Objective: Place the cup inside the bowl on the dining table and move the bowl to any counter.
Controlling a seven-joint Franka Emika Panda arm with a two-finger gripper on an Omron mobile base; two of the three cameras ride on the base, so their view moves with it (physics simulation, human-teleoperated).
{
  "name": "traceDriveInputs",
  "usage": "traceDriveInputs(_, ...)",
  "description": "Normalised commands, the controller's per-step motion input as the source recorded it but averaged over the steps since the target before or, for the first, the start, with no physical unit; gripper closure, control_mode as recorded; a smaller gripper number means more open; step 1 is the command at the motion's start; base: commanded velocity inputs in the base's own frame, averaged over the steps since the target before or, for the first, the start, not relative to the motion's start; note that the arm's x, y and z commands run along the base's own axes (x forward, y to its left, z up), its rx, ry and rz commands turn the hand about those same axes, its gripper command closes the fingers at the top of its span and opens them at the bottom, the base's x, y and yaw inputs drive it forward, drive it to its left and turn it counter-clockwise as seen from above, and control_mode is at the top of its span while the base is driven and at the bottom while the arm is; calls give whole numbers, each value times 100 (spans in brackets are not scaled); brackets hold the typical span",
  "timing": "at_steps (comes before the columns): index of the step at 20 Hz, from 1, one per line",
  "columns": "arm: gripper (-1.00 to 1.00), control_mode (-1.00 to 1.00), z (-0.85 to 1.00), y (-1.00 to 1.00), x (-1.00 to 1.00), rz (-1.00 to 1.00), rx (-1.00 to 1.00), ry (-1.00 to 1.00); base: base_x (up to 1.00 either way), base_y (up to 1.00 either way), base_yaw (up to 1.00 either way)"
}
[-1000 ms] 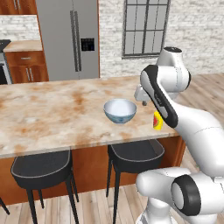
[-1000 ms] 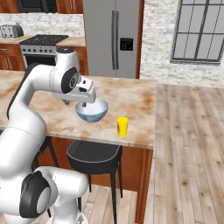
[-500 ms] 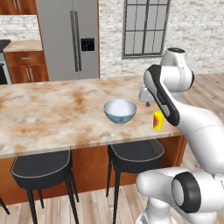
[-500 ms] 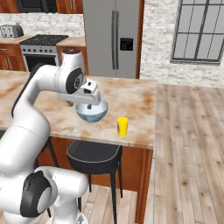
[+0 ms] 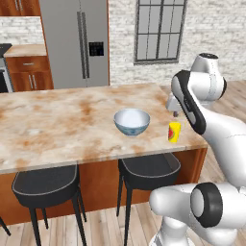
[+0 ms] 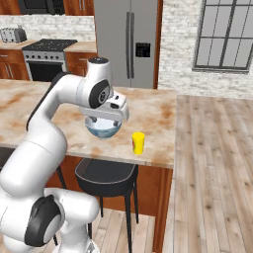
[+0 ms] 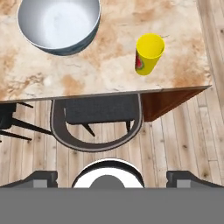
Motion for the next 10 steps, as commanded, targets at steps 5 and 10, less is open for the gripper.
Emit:
traceDriveInputs(5,-100,-100,0,-49,0,0,0,0,0,0,0)
traceDriveInputs(10,-100,-100,0,-40,0,0,0,-7,0,0,0)
